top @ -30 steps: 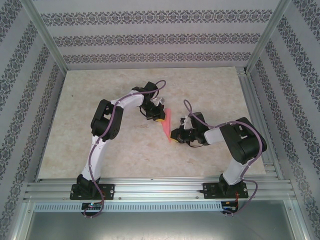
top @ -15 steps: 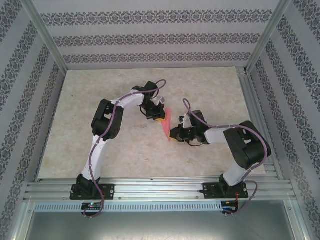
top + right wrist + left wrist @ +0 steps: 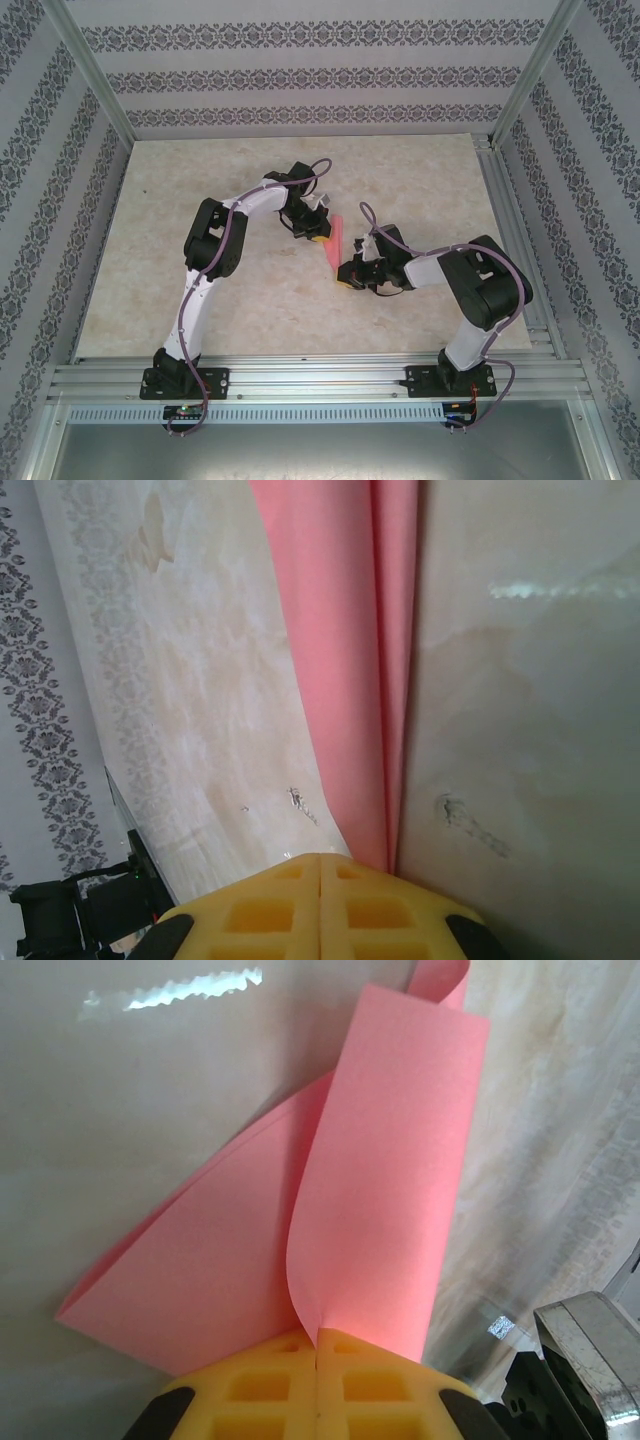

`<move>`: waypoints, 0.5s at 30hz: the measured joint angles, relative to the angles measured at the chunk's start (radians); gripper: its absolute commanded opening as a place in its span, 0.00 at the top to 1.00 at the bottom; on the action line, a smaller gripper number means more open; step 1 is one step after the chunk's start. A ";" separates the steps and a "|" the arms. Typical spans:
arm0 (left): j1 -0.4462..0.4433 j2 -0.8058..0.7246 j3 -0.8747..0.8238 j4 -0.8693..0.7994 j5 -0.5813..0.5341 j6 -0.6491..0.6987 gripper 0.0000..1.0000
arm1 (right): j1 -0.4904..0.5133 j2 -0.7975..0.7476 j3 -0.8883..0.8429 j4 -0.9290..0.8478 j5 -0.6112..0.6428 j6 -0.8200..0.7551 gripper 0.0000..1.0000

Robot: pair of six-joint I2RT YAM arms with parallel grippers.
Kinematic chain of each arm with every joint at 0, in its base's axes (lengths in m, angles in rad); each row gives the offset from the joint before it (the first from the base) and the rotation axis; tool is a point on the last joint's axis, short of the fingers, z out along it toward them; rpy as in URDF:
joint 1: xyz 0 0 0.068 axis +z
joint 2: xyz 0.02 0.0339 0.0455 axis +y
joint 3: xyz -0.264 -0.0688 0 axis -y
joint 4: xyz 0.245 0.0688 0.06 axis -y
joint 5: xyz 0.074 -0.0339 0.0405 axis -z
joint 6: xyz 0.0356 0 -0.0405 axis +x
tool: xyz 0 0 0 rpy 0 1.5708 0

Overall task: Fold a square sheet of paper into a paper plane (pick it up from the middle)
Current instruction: Fold the wing for the fifth time at the center of the table.

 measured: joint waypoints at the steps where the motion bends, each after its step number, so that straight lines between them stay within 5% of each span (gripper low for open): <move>1: 0.000 0.001 0.002 -0.001 0.000 0.000 0.93 | 0.000 0.003 0.000 0.003 -0.001 0.000 0.93; 15: 0.002 0.008 0.012 -0.010 0.004 0.004 0.93 | -0.003 -0.027 0.035 -0.105 0.018 -0.011 0.92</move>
